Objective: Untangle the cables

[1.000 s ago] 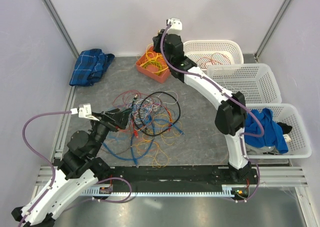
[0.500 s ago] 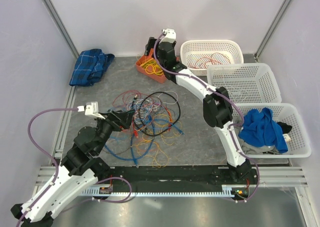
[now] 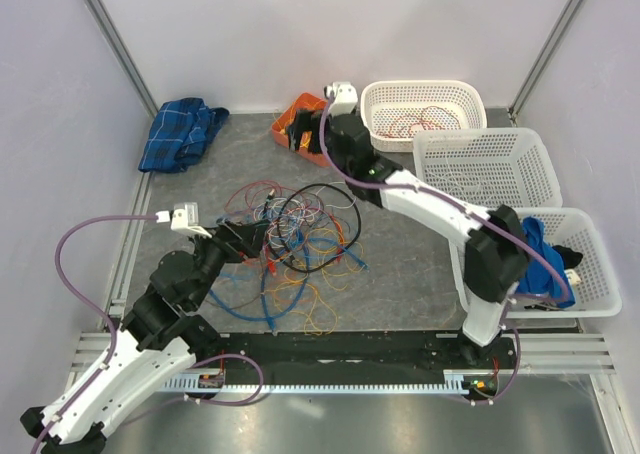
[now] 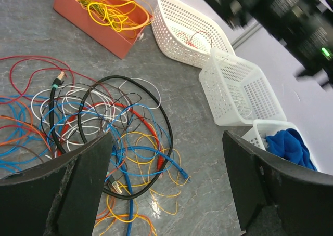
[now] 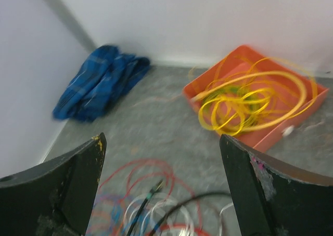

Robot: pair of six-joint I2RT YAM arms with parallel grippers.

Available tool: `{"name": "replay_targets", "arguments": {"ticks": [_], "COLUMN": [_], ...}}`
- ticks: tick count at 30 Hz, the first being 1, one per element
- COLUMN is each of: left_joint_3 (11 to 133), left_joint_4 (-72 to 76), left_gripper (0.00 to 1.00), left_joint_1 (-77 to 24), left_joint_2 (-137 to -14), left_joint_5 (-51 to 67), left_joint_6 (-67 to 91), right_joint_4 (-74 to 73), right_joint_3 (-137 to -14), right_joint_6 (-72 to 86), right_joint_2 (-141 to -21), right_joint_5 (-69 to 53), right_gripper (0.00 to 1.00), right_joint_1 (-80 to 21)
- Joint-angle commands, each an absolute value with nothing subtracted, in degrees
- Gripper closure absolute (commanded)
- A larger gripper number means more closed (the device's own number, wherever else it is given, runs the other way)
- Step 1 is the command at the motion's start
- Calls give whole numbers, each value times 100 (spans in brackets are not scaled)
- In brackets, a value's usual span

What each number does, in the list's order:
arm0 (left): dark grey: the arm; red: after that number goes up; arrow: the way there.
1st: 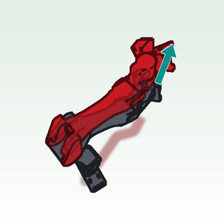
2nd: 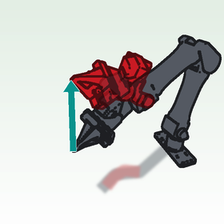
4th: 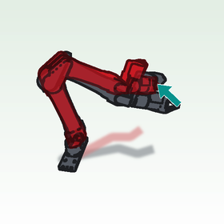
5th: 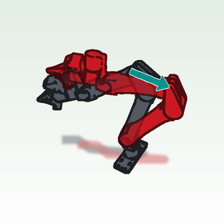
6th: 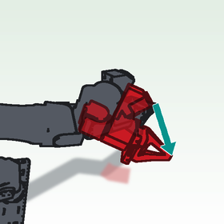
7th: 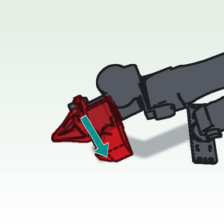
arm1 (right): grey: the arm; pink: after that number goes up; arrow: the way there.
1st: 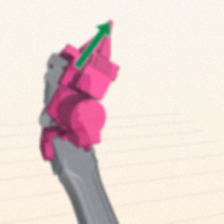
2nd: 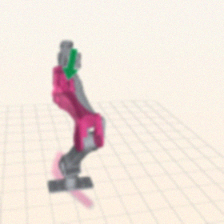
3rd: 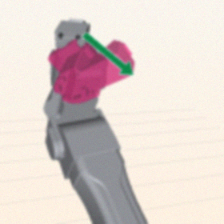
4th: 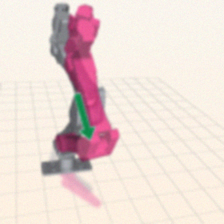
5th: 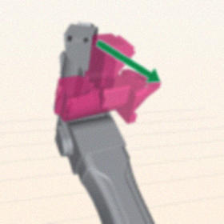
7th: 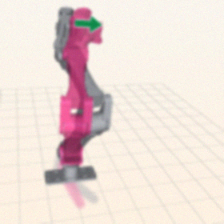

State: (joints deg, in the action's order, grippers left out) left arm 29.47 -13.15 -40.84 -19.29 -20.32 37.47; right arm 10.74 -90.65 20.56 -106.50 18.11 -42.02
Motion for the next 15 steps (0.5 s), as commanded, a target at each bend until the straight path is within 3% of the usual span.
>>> {"name": "replay_targets", "arguments": {"ticks": [1, 5, 10, 15], "left_joint_3": [3225, 3278, 3375, 3130], "left_joint_4": [-1520, -1617, -1960, -2039], "left_gripper": [7, 8, 10, 11], "left_joint_1": [-4069, -4069, -4069, -4069], "left_joint_2": [-1811, -1933, -2311, -2435], "left_joint_5": [-2276, -2128, -1837, -1696], "left_joint_6": [3920, 3876, 3937, 4236], "right_joint_4": [1090, 1107, 1466, 1564], "right_joint_3": [-7520, -6366, -4724, -3991], "right_joint_6": [2161, 2267, 2198, 2100], "right_joint_2": [-9750, -9195, -8194, -7840], "right_joint_5": [1029, 1002, 1151, 1283], "right_gripper": [3, 8, 22, 22], "right_joint_1": [-4639, -5027, -5650, -6353]}}
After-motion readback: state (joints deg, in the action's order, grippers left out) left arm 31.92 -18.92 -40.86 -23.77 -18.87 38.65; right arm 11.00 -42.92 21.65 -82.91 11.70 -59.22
